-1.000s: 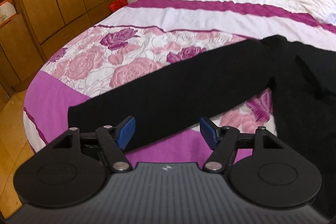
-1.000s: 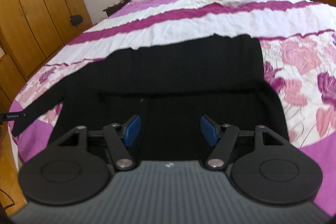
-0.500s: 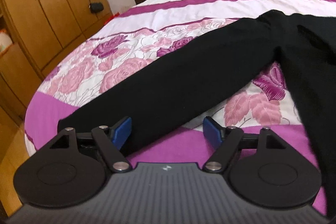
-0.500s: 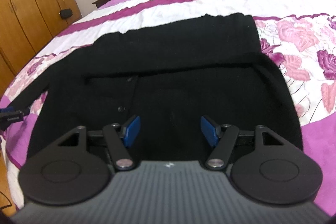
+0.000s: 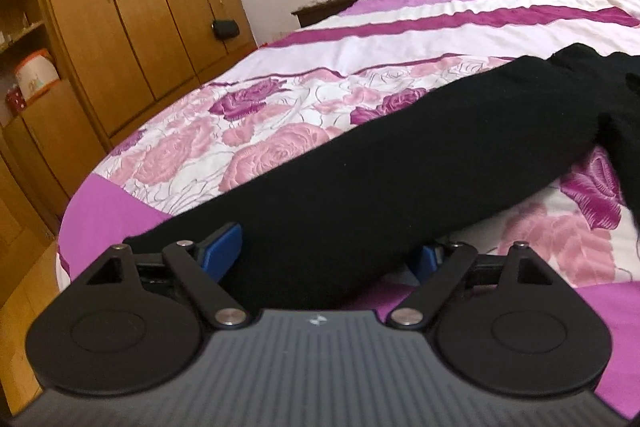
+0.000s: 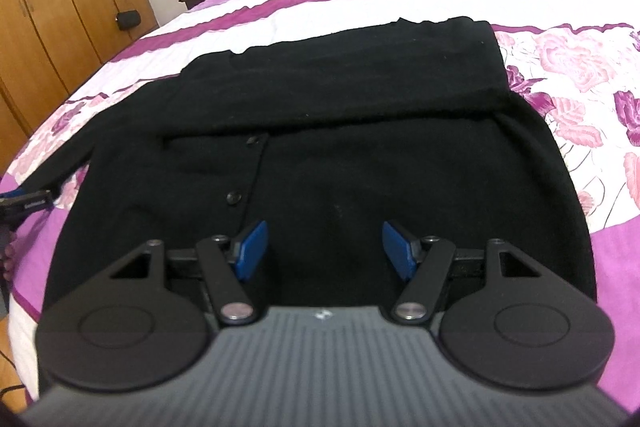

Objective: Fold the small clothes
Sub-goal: 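Move the left gripper to the other sleeve and close on it, then lift the sleeve with the left gripper, fold it across the body, open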

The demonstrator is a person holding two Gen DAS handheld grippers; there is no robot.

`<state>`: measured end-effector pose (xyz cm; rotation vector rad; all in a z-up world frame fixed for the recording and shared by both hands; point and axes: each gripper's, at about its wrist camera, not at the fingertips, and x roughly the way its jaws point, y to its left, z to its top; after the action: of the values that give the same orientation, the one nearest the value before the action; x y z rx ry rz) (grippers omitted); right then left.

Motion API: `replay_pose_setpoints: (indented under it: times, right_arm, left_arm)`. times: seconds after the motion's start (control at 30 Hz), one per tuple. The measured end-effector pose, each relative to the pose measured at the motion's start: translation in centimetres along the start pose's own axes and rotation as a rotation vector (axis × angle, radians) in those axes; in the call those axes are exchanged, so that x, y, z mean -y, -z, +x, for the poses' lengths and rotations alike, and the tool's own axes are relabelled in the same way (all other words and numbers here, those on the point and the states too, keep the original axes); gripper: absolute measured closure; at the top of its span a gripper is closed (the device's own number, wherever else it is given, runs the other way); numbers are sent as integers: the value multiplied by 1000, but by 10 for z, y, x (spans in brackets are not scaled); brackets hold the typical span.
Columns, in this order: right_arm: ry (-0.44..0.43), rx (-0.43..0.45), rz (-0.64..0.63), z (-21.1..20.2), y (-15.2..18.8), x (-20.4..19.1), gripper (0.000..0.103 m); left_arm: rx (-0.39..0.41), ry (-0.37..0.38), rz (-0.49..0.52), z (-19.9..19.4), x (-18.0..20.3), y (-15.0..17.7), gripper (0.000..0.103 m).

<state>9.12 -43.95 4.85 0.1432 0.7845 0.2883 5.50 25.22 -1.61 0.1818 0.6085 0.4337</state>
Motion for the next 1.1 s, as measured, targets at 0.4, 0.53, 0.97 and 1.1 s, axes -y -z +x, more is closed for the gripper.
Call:
replay_pose_setpoints:
  times: [0.4, 0.53, 0.97, 1.1]
  right_arm:
    - [-25, 19, 48, -6, -1, 7, 37]
    - [-30, 36, 77, -9, -2, 12, 37]
    - [-36, 72, 110, -20, -2, 21, 37]
    - [-36, 81, 123, -24, -2, 25, 37]
  left_arm:
    - [54, 50, -265, -12, -35, -11, 91]
    - [135, 110, -355, -33, -41, -26, 93]
    - [315, 337, -419, -102, -14, -90, 93]
    - [336, 410, -403, -121, 7, -105, 93]
